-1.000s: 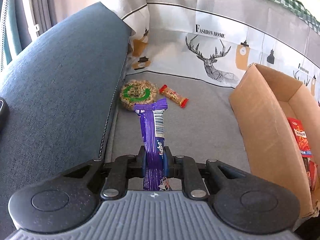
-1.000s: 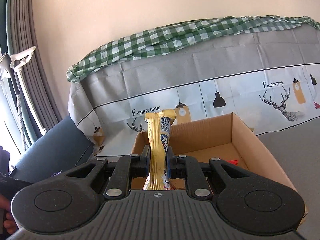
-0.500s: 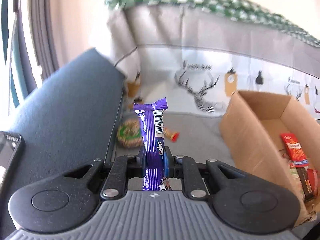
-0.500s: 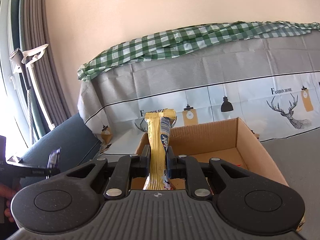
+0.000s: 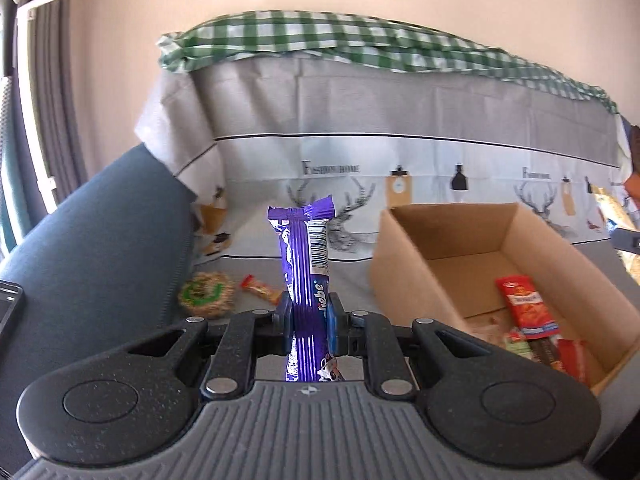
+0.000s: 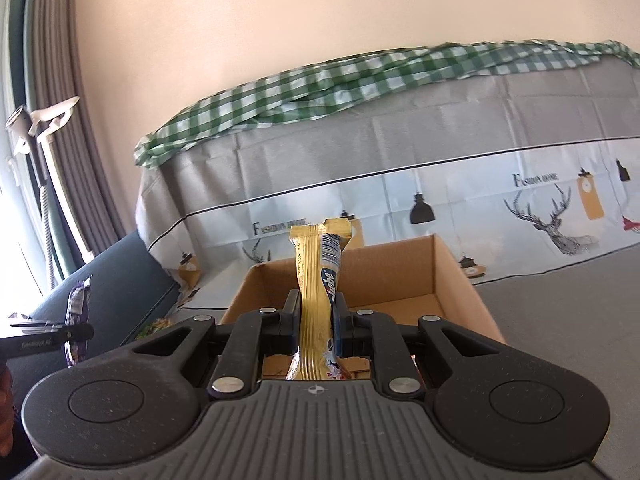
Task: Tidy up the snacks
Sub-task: 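Lift both bars and carry them over the cardboard box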
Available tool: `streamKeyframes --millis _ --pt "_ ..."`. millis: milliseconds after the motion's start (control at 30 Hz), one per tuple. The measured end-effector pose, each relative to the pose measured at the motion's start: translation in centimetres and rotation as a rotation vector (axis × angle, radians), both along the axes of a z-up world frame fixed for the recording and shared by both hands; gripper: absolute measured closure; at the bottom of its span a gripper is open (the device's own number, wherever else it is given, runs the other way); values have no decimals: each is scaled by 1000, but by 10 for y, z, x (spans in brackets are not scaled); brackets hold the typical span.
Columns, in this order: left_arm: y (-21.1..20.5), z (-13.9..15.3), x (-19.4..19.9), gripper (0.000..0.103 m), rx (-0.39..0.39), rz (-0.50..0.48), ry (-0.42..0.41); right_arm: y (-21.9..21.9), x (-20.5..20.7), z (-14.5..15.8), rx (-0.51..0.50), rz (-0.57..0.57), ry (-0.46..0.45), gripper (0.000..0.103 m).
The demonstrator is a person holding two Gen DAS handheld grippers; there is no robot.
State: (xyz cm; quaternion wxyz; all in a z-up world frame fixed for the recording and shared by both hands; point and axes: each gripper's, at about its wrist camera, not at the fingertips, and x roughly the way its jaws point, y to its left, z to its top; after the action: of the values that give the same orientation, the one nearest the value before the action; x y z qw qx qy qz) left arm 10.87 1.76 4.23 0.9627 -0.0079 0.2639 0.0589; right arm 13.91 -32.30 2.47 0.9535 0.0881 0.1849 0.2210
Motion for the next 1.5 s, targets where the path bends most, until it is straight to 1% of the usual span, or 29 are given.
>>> streamKeyframes --millis 133,233,733,867,1167,1500 --pt "-20 1 4 86 -13 -33 0 -6 0 0 12 -15 4 87" --pt "-34 8 6 86 -24 -65 -13 -6 0 0 10 -15 2 87" --pt "-104 70 12 86 -69 -225 -123 -5 2 -1 8 -22 4 87" --pt "-120 83 14 86 -75 -263 -150 -5 3 -1 10 -28 4 87" --pt "-138 89 23 86 -80 -292 -161 -6 2 -2 11 -35 4 87" --pt "-145 82 29 86 -82 -301 -145 -7 2 -2 13 -37 5 87"
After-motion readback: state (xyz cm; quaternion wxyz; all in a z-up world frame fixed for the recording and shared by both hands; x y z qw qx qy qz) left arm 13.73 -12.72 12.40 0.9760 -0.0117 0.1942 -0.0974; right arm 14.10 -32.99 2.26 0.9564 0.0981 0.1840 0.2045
